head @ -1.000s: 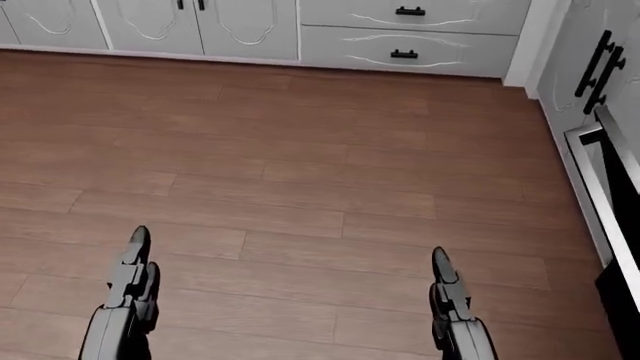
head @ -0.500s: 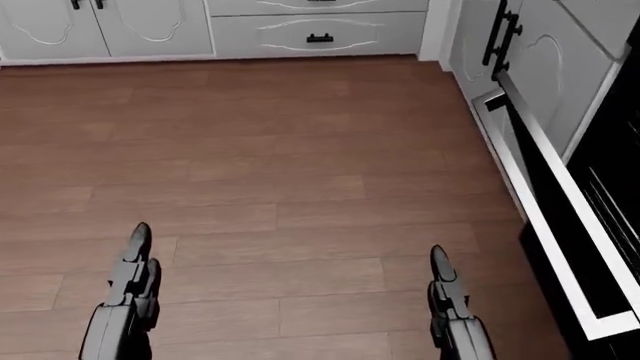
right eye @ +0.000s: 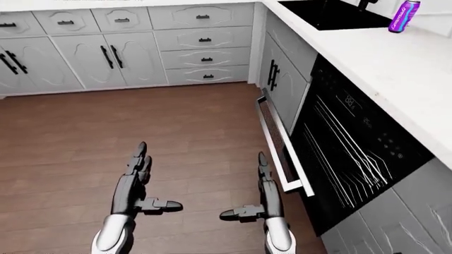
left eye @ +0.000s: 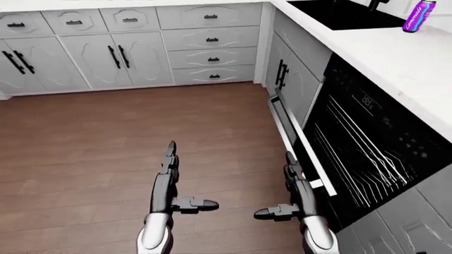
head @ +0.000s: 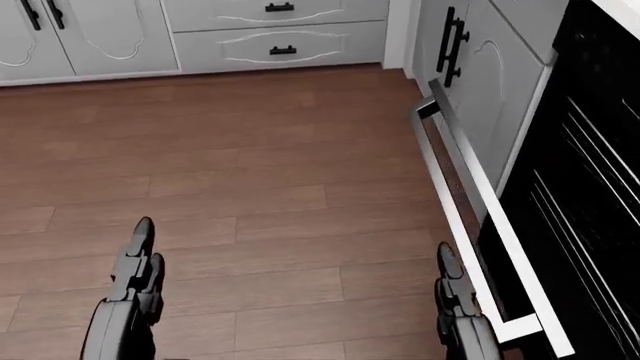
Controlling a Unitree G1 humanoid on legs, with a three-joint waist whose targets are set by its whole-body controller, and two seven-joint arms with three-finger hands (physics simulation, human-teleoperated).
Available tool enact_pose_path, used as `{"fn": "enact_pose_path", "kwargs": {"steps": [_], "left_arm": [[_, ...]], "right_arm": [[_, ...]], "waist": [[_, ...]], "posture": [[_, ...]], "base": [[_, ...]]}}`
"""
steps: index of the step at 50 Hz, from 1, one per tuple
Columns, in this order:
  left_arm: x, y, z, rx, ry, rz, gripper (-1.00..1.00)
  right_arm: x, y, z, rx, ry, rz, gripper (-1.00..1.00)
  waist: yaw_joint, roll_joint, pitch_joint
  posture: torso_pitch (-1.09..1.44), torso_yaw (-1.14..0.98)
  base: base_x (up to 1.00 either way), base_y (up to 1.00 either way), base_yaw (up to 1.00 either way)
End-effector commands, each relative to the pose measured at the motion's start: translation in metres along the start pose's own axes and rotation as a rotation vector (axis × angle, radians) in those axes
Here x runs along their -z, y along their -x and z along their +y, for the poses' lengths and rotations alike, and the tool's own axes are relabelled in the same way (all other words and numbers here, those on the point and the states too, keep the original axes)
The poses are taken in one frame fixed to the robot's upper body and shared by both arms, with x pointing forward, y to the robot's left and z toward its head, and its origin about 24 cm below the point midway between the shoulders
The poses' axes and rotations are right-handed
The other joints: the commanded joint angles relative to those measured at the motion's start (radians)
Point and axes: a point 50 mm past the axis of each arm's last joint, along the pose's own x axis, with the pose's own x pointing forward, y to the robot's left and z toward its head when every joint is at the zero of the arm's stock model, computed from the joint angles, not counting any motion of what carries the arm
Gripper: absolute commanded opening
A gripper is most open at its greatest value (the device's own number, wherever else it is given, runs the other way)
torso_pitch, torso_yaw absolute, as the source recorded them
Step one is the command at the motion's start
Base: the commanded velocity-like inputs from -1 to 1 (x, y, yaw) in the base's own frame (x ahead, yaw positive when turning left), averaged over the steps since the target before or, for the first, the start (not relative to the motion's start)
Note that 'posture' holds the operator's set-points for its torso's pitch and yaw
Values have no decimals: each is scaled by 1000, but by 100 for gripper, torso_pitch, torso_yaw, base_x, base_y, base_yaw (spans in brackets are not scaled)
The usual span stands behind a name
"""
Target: Close the dishwasher door
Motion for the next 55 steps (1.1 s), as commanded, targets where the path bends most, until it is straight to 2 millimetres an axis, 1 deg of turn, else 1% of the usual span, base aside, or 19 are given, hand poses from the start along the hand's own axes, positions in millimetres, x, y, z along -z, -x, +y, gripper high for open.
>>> {"fn": "enact_pose_path", "kwargs": {"steps": [1, 7, 11, 12, 14, 16, 21, 23, 24, 25, 29, 34, 37, 38, 41, 47, 49, 51, 55], "left_arm": [[-15, -2, 1, -2, -4, -80, 100], [-15, -2, 1, -3, -3, -81, 100], [-15, -3, 1, -4, -3, -82, 100], [-15, -3, 2, -5, -3, -82, 100], [-16, -3, 2, -5, -3, -82, 100], [-16, -3, 3, -7, -3, -83, 100], [-16, -2, 1, -3, -3, -82, 100], [-16, -2, 1, -3, -2, -82, 100], [-16, -2, 1, -3, -2, -82, 100], [-16, -2, 1, -3, -3, -82, 100], [-15, -2, 1, -1, -2, -81, 100], [-16, -1, 1, -1, -2, -82, 100], [-16, -2, 2, -2, -2, -82, 100], [-16, -2, 2, -4, -2, -82, 100], [-16, -3, 4, -9, -1, -82, 100], [-17, -3, 4, -10, -1, -83, 100], [-16, -4, 4, -11, -1, -83, 100], [-16, -4, 4, -11, -1, -83, 100], [-17, -3, 5, -12, 0, -84, 100]], "right_arm": [[-16, -2, 0, -1, -1, -84, 100], [-15, -2, 0, -1, -1, -84, 100], [-16, -2, 1, -2, -1, -84, 100], [-15, -2, 1, -2, -1, -83, 100], [-16, -2, 1, -2, 0, -83, 100], [-16, -2, 1, -2, 0, -83, 100], [-17, -1, 1, -2, 0, -86, 100], [-17, -2, 1, -2, 0, -86, 100], [-17, -2, 1, -2, 0, -86, 100], [-17, -2, 1, -3, 0, -86, 100], [-18, -2, 2, -5, 1, -86, 100], [-19, -2, 1, -4, 2, -87, 100], [-20, -2, 1, -3, 2, -90, 100], [-21, -2, 1, 1, 5, -91, 100], [-23, -2, 1, 7, 12, -97, 100], [-22, -2, 1, 5, 8, -92, 100], [-22, -2, 1, 6, 9, -91, 100], [-22, -2, 2, 4, 8, -90, 100], [-22, -2, 2, 3, 10, -89, 100]], "waist": [[1, -7, -14], [2, 13, -19], [2, 68, -21], [11, 28, -20], [5, 54, -22], [3, 52, -32], [4, -2, -22], [2, -54, -31], [-5, -99, -42], [-13, -44, -28], [-15, -31, -25], [-8, 28, -4], [-5, 90, -14], [4, 34, 7], [-9, -2, -15], [-8, -8, -48], [-2, 19, -18], [-1, 47, -31], [5, 36, -34]], "posture": [[0, 0], [0, 0], [0, 0], [0, 0], [0, 0], [0, 0], [0, 0], [0, 0], [0, 0], [0, 0], [0, 0], [0, 0], [0, 0], [0, 0], [0, 0], [0, 0], [0, 0], [0, 0], [0, 0]], "base": [[0, -23, 0], [0, -22, 0], [0, -22, 0], [0, -21, 0], [0, -21, 0], [0, -21, 0], [0, -21, 0], [0, -21, 0], [0, -21, 0], [0, -21, 0], [0, -21, 0], [0, -21, 0], [0, -18, 0], [0, 0, 0], [0, 0, 0], [0, -5, 0], [0, -45, 0], [0, -46, 0], [0, -45, 0]]}}
